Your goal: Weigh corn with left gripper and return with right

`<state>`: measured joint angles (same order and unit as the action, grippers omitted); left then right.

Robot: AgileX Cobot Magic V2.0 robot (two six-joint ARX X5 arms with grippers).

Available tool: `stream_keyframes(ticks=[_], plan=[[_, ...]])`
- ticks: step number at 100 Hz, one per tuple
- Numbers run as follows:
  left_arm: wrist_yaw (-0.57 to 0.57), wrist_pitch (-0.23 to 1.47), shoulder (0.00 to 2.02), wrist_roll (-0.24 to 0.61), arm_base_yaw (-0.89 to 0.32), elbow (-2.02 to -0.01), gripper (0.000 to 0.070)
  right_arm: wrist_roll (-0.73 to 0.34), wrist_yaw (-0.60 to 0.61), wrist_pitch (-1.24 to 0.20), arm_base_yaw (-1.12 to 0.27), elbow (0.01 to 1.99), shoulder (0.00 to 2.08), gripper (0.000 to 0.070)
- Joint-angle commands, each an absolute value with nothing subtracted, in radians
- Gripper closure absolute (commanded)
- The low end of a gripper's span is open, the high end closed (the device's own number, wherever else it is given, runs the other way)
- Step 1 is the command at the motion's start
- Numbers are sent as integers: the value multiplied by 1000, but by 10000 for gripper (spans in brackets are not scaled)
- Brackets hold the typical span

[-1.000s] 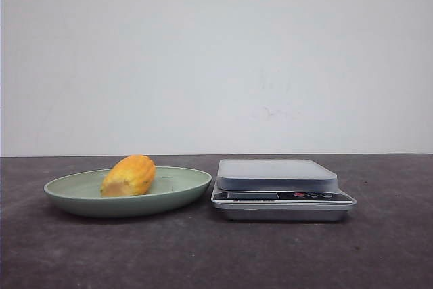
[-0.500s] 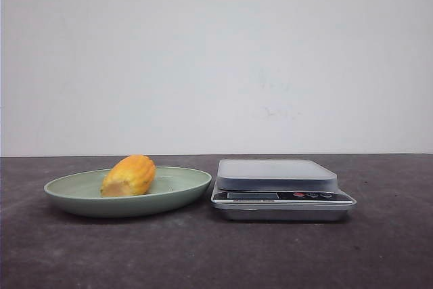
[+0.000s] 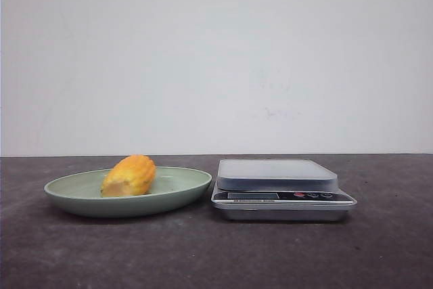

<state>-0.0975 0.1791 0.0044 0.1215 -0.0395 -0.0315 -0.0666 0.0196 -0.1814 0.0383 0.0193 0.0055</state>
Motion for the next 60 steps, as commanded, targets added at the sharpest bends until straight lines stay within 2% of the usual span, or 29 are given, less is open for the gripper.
stream_keyframes(ticks=[1, 60], plan=[[-92, 185, 3, 109, -39, -14, 700, -64, 19, -167, 37, 13, 4, 690], [-92, 184, 3, 109, -39, -14, 700, -64, 19, -157, 37, 13, 4, 689]])
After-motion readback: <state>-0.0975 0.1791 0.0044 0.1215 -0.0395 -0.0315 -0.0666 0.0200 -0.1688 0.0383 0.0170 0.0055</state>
